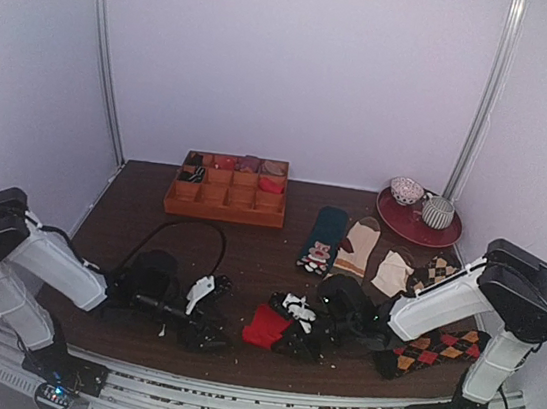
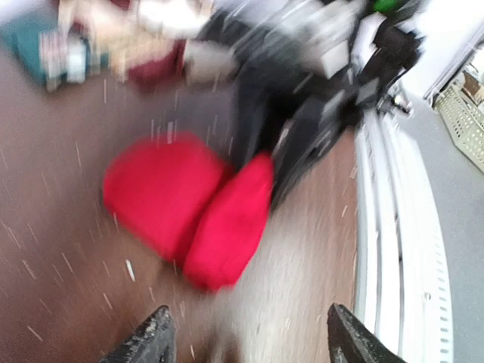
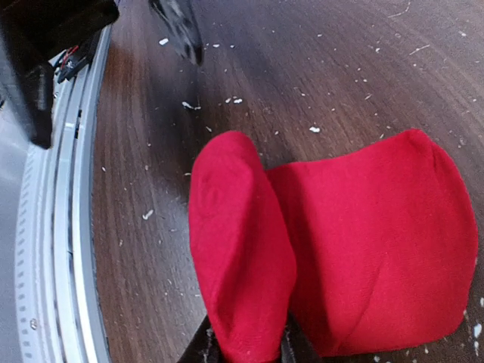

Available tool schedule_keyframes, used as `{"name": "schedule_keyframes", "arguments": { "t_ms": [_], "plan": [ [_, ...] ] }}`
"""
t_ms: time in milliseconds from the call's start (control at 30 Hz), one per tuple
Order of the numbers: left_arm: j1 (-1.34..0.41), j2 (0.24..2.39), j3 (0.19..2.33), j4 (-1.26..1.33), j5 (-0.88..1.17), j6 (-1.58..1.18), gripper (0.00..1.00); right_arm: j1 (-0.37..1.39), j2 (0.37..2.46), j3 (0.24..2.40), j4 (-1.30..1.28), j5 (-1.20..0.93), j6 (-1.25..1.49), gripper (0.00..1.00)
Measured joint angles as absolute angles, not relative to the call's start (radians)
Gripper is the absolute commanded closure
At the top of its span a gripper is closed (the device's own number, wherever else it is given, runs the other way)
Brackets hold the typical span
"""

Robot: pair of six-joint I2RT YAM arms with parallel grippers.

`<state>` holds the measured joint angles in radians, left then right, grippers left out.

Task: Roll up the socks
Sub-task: Roll the sock at the center of the board.

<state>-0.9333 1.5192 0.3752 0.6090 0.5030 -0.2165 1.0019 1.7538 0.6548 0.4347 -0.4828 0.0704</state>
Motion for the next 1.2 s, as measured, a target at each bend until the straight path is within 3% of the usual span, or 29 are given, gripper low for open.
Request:
{"name": "schedule_keyframes", "arguments": {
  "t_ms": [167, 467, 733, 1000, 1067, 1200],
  "plan": [
    [-0.971, 1.486, 0.390, 0.720, 0.441, -0.091, 0.34, 0.966, 1.840, 0.748, 0.398, -0.633, 0.177, 0.80],
    [-0.978, 1.708, 0.419, 0.820, 0.420, -0.013, 0.37, 0.917, 1.913, 0.803, 0.370, -0.820, 0.302, 0.80],
    [-0.983, 1.766, 0.460, 0.834, 0.423, 0.006, 0.52, 0.906, 1.932, 0.819, 0.350, -0.884, 0.322, 0.80],
    [-0.984, 1.795, 0.469, 0.838, 0.439, 0.007, 0.45, 0.892, 1.940, 0.822, 0.333, -0.922, 0.321, 0.80],
    [-0.984, 1.795, 0.467, 0.837, 0.440, 0.002, 0.49, 0.890, 1.943, 0.823, 0.330, -0.931, 0.321, 0.80],
    [-0.984, 1.808, 0.467, 0.838, 0.449, -0.006, 0.67, 0.886, 1.949, 0.831, 0.322, -0.942, 0.321, 0.80]
  ]
}}
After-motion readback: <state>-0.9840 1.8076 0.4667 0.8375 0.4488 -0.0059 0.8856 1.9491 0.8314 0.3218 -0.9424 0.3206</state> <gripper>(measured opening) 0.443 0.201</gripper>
